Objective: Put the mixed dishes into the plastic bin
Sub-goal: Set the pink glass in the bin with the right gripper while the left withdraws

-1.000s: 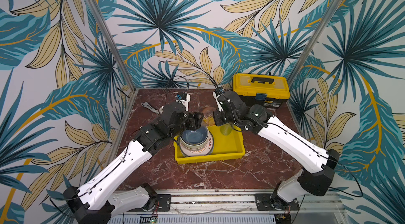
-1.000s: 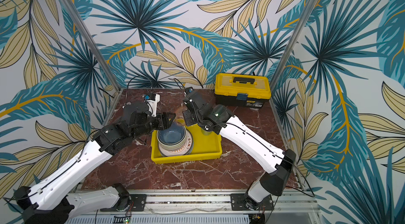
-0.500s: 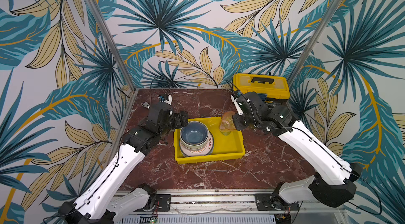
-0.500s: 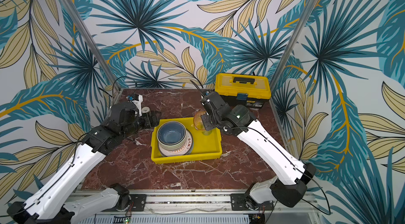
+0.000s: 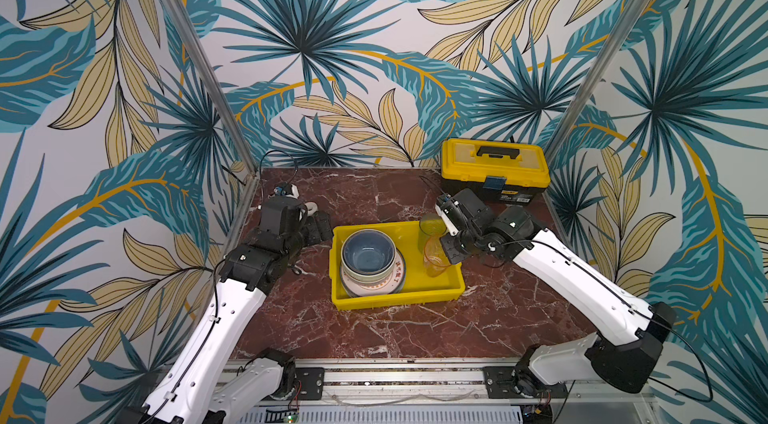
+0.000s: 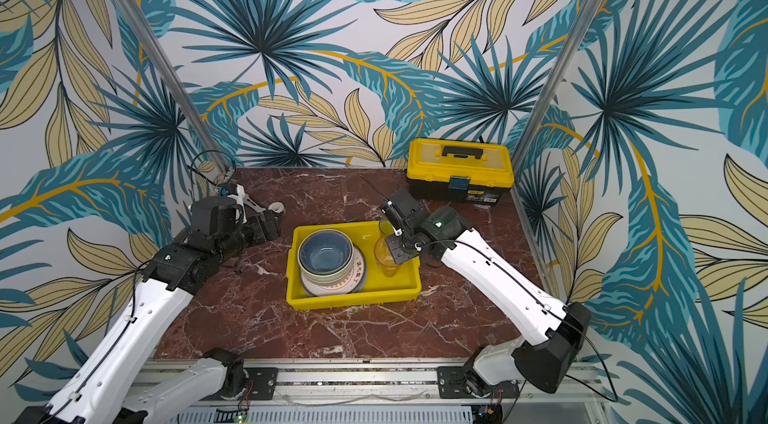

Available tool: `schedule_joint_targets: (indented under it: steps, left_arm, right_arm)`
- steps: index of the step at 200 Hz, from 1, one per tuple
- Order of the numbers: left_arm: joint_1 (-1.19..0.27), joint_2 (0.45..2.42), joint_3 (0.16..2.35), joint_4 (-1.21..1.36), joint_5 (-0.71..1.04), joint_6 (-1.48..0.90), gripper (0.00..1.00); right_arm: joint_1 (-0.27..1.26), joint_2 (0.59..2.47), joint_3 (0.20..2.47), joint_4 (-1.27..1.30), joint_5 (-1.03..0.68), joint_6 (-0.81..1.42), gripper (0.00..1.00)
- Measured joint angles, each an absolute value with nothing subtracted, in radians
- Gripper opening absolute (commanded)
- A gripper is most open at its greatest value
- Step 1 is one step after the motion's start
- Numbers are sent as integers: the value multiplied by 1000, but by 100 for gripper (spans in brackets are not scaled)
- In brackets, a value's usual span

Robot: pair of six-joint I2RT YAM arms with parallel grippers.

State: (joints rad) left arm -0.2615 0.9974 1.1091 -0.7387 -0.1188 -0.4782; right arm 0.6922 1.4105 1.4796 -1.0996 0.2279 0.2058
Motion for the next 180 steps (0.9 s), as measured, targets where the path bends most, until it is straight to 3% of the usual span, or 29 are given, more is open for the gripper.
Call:
schedule_joint_targets:
  steps: [180]
  left_arm:
    - [-231,1002,1066,-743,-136,-449,100]
  right_arm:
    - [605,1515,1324,-969,194,239,0]
